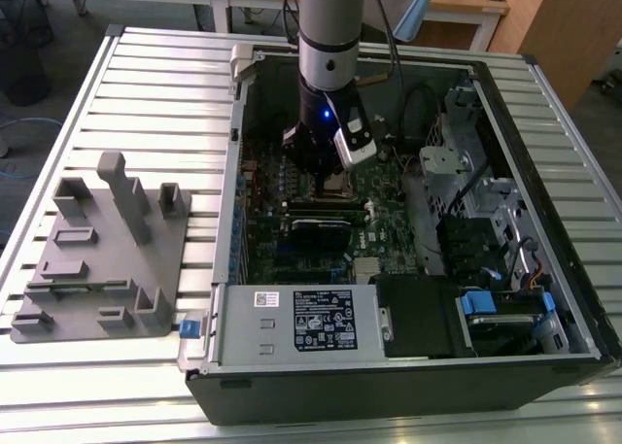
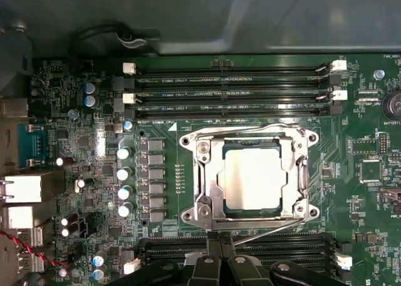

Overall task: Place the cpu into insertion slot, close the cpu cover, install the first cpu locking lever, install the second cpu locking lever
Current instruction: 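Install the second cpu locking lever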

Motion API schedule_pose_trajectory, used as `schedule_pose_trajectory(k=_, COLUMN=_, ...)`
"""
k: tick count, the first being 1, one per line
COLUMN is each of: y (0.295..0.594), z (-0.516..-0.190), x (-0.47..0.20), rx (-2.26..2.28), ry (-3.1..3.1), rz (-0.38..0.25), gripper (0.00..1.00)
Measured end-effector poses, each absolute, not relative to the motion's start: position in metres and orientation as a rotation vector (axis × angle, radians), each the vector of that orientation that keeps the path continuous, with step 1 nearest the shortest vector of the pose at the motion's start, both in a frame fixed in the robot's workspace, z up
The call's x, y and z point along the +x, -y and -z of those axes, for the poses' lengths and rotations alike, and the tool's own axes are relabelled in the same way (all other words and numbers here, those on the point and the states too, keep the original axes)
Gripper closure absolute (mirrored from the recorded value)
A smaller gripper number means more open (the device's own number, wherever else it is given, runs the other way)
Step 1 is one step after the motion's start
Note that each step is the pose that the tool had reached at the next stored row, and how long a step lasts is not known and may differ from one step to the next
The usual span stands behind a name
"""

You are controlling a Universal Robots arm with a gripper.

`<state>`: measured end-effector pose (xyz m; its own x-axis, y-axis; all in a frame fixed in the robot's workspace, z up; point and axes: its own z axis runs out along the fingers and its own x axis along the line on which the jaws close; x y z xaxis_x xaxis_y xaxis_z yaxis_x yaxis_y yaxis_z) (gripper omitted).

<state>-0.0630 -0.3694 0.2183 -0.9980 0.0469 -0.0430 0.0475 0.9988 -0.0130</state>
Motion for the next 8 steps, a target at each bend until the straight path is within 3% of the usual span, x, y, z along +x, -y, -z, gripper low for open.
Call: schedule_pose_trajectory(k=8, y=0.3693, z=-0.2181, x=-0.063, rx=0.073, ry=-3.098, rz=0.022, gripper=0.89)
